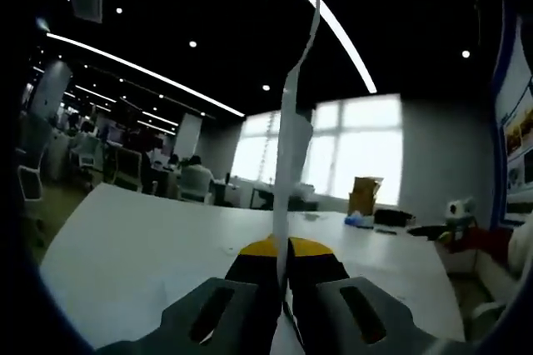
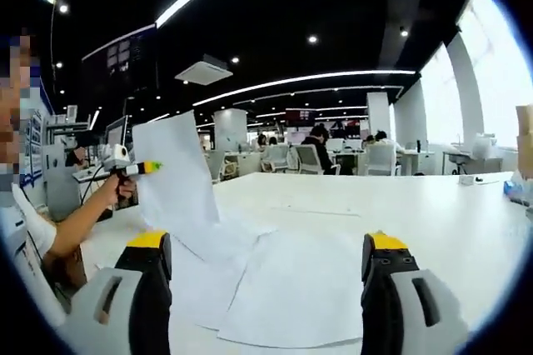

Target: Organize the stack of printing papers by aligning and flattening the scattered papers on the table

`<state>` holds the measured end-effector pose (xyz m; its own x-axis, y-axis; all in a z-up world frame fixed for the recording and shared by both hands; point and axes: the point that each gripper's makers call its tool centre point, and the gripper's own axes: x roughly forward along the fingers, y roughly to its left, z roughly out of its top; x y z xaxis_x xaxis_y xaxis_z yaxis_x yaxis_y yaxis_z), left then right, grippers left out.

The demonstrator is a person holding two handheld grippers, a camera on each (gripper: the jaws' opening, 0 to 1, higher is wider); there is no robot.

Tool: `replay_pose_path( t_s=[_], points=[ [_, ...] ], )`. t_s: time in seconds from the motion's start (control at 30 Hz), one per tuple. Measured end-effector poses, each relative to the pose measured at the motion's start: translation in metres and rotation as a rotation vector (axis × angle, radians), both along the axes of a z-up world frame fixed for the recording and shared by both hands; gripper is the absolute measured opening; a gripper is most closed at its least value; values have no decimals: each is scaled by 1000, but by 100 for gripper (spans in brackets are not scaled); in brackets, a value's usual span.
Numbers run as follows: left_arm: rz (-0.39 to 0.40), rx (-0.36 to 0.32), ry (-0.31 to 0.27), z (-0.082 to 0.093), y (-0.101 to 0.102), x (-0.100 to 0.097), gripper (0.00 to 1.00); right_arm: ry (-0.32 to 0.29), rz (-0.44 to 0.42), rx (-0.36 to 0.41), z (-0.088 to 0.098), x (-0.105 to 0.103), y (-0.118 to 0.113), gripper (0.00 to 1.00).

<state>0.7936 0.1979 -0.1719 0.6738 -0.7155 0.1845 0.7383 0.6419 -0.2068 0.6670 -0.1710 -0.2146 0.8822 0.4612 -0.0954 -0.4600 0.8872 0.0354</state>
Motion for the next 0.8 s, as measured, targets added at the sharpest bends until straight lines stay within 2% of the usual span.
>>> replay_pose_path(
  t_s=[0.1,0.27,0.53,0.8],
  points=[
    [5,-17,9,-2,4,3,6,3,-20,-9,-2,-4,-8,90],
    [16,-34,27,-5,6,5,6,7,-43,21,-2,-7,-14,90],
    [4,-44,15,0,4,1,6,35,-73,18,-10,-12,-22,90],
    [-2,-67,22,2,8,3,6,35,-105,18,-7,-10,-31,90]
  ],
)
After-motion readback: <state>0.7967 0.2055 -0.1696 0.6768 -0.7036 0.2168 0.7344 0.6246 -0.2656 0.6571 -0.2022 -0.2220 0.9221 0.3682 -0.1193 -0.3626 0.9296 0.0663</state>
